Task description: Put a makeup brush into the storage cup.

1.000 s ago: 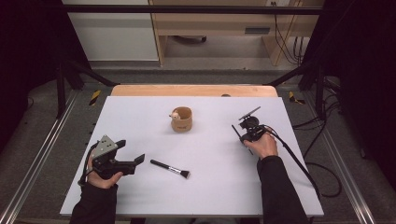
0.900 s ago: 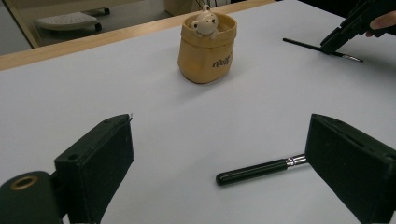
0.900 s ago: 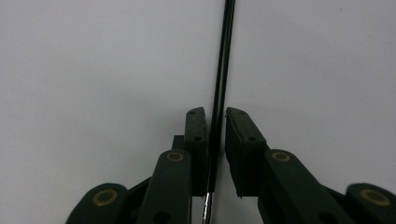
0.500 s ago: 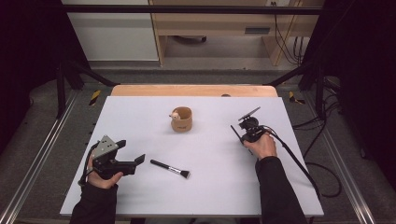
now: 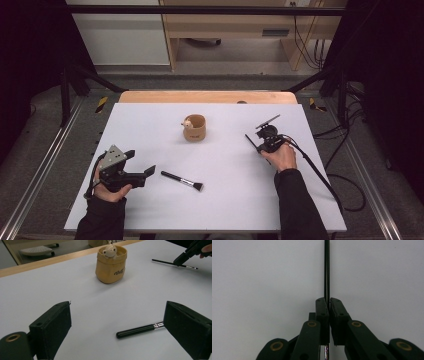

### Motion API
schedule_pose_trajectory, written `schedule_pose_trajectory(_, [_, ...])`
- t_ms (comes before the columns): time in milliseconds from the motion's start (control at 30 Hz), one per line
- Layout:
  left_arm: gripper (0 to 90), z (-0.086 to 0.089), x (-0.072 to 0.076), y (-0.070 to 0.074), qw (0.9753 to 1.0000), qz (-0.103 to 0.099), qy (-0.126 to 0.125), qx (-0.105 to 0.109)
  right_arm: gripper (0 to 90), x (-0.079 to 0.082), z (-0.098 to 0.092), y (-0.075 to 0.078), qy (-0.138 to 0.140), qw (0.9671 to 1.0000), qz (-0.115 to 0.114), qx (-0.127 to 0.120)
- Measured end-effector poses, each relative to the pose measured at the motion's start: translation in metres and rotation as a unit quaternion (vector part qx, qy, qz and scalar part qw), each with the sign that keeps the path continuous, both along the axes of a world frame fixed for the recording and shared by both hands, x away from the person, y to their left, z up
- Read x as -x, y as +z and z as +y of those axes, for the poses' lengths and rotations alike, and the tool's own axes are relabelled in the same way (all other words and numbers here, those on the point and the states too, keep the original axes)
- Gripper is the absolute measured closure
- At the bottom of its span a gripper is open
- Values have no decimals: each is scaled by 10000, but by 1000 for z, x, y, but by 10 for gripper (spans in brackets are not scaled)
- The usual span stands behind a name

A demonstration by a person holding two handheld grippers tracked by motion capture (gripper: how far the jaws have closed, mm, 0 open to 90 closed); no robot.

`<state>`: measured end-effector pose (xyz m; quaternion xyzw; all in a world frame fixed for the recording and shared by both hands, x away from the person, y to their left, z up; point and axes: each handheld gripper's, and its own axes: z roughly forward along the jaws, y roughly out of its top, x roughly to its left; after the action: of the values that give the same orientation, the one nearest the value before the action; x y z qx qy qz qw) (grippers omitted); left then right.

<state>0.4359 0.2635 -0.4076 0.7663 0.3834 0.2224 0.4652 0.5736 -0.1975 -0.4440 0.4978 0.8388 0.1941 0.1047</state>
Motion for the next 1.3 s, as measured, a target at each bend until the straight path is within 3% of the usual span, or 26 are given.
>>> schedule_pose_trajectory(367, [70, -4, 0, 0, 10000, -1, -52, -56, 859, 16, -3, 21, 167, 9993, -172, -295])
schedule_pose_trajectory(567, [70, -7, 1, 0, 9999, 13, -111, -101, 859, 33, 0, 31, 385, 9976, -247, -521])
schedule_pose_trajectory(1033, [70, -21, 2, 1, 9994, 20, -285, -193, 858, 70, 5, 47, 985, 9882, -625, -990])
schedule_pose_trajectory(1200, [70, -24, 2, 2, 9992, -10, -331, -214, 858, 80, 10, 48, 1110, 9866, -582, -1047])
schedule_pose_trajectory(1300, [70, -26, 2, 4, 9990, -19, -374, -246, 858, 84, 11, 48, 1271, 9835, -638, -1120])
